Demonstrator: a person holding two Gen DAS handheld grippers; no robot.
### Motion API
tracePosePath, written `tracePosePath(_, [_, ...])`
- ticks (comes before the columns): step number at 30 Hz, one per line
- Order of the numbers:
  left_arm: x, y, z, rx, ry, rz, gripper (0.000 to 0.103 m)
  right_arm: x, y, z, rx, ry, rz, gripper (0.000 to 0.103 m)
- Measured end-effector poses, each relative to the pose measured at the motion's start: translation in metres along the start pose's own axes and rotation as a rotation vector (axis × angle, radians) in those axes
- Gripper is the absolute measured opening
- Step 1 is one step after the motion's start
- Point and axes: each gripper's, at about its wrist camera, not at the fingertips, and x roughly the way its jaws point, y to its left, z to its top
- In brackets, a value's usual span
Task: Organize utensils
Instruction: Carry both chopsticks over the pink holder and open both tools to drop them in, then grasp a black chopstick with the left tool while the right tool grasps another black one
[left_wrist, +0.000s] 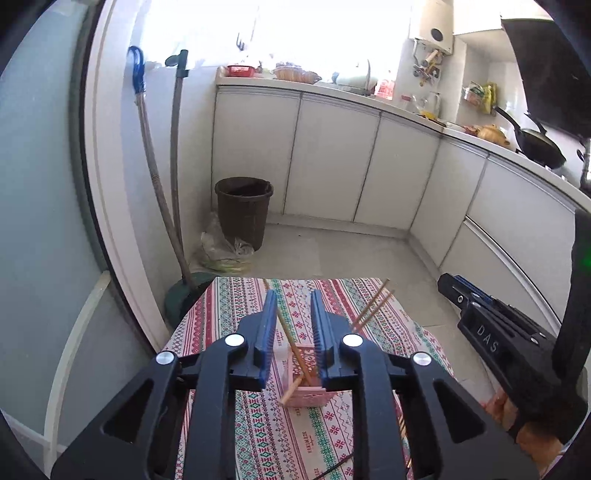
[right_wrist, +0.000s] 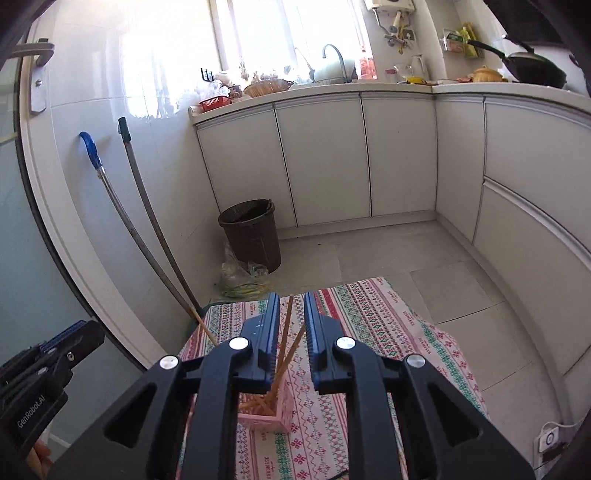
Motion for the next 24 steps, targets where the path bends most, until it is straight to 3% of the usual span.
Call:
tracePosePath(4, [-0.001,-0.016,-0.013,0.032,0.022,-0.011,0.031,-0.022,-0.003,-0.015,-0.05,-0.017,-0.023,0.035])
tracePosePath(6, [-0.002,-0.021,-0.024,0.04,0.026,-0.006,0.038,-0.032,-0.008,-0.024,-0.068,-0.024,-0.043,0.039])
tracePosePath(10, [0.001,-0.025,-0.047,0.029,0.072,-0.008,0.04,-0.044,-0.021,-0.044,-0.079,0.005,-0.082,0.046])
tracePosePath(18, [-0.001,-0.034,-0.078,0.041,0.114,-0.018,0.062,-0.058,-0.044,-0.074,-0.077,0.053,-0.136,0.063])
tracePosePath(24, [0.001,-0.042,-0.094,0.054,0.141,-0.023,0.069,-0.066,-0.065,-0.094,-0.05,0.084,-0.182,0.075])
